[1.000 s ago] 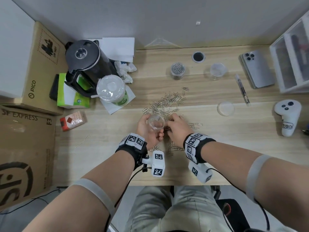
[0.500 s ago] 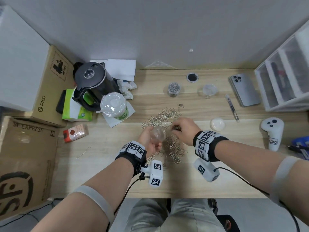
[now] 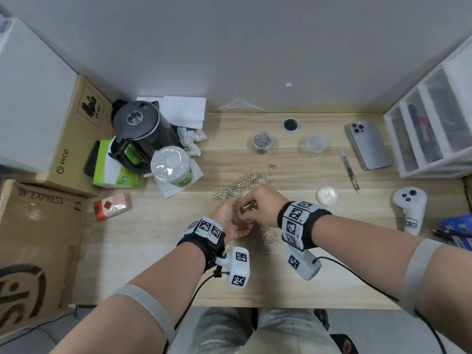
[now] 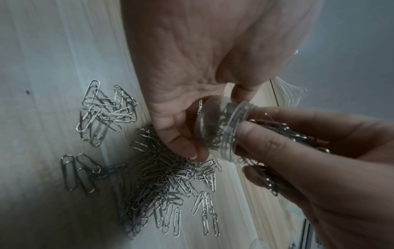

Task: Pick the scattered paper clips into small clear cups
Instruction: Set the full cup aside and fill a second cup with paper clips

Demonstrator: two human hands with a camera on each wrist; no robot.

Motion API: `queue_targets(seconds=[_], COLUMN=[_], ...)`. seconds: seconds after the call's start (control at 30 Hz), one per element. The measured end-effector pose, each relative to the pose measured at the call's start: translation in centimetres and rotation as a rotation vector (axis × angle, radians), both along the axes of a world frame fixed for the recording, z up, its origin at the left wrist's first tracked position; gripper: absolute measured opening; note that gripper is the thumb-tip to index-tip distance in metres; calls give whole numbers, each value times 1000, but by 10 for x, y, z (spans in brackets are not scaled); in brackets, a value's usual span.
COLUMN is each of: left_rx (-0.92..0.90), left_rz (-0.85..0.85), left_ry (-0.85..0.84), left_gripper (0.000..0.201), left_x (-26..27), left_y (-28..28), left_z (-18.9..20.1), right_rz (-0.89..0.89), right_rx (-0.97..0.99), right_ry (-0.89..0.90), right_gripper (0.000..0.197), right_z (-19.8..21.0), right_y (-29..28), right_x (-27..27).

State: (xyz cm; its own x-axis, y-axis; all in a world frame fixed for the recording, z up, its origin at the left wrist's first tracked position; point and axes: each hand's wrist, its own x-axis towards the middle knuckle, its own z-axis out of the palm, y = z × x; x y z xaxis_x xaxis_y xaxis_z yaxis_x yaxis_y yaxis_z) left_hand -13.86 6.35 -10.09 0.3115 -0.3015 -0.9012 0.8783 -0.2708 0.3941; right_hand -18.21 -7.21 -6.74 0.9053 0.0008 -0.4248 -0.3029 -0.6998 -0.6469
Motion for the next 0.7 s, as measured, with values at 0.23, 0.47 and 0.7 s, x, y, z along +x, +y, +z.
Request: queue_targets(seconds=[0.23, 0.47, 0.7], left_rx=[8, 10, -1], left_rz=[39, 69, 50], left_ry=[31, 59, 71], left_gripper=[38, 42, 51], left_x=[-3, -2, 0], left_y=[2, 3, 13], left_z=[-7, -8, -10], right_rz=[42, 69, -32], right_rx=[-43, -45, 80], right_ry=[9, -2, -38], right_gripper=[21, 16, 21], right_z=[-2, -1, 13], right_y=[5, 7, 4], right_x=[3, 4, 3])
